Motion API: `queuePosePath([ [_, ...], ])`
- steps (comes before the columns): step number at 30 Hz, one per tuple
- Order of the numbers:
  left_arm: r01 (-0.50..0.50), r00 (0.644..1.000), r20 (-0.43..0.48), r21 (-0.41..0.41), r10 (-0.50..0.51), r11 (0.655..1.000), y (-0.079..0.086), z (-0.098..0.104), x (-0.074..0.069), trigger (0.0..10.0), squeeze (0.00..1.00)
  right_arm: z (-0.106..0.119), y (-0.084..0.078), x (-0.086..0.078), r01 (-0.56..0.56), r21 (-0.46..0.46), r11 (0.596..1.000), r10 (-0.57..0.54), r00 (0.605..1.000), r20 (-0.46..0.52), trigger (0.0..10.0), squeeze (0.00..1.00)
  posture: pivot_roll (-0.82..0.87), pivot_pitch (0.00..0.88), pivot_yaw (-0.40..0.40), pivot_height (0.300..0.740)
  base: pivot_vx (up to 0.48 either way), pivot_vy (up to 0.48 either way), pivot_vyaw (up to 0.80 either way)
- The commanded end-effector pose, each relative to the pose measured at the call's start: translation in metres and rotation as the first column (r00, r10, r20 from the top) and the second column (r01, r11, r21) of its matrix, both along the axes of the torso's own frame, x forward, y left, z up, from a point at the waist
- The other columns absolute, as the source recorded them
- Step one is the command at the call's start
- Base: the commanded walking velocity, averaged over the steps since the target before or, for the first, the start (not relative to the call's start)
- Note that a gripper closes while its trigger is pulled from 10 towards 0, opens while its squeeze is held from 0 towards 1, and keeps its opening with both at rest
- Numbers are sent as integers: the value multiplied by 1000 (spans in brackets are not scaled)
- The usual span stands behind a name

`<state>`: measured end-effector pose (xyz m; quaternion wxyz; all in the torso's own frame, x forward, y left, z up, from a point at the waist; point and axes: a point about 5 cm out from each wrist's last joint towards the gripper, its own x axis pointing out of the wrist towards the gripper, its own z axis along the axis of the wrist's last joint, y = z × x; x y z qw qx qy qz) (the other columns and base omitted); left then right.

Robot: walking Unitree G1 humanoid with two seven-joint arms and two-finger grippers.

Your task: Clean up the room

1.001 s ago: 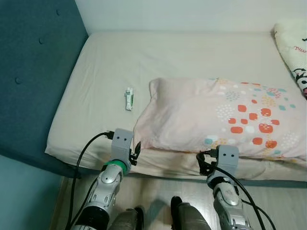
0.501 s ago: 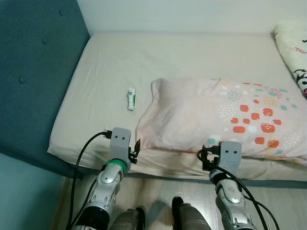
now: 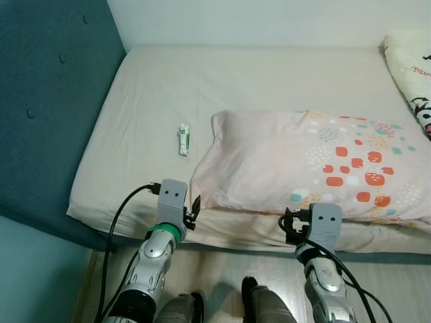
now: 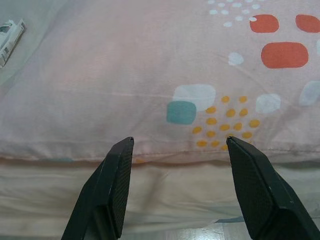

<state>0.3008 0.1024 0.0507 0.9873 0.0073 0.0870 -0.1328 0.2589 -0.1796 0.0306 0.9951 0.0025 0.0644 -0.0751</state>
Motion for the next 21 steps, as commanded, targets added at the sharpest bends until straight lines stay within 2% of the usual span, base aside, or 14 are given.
queuePosePath([
  [1, 7, 1000, -26, 9, -7, 1000, 0, -8, -5, 10000, 0, -5, -1, -7, 14, 10, 1000, -13, 1000, -13, 10000, 0, -42, 139, 99, 686, 0, 0, 0],
  [13, -6, 1000, -30, 10, 6, 1000, 3, -10, -7, 10000, 0, -4, 1, -7, 3, 19, 1000, -3, 1000, -8, 10000, 0, -36, 145, 92, 642, 0, 0, 0],
  [21, 13, 999, -30, 5, -13, 1000, 1, -10, -7, 10000, 0, -5, 2, -9, 5, 24, 1000, -5, 1000, -12, 10000, 0, -37, 152, 102, 642, 0, 0, 0],
])
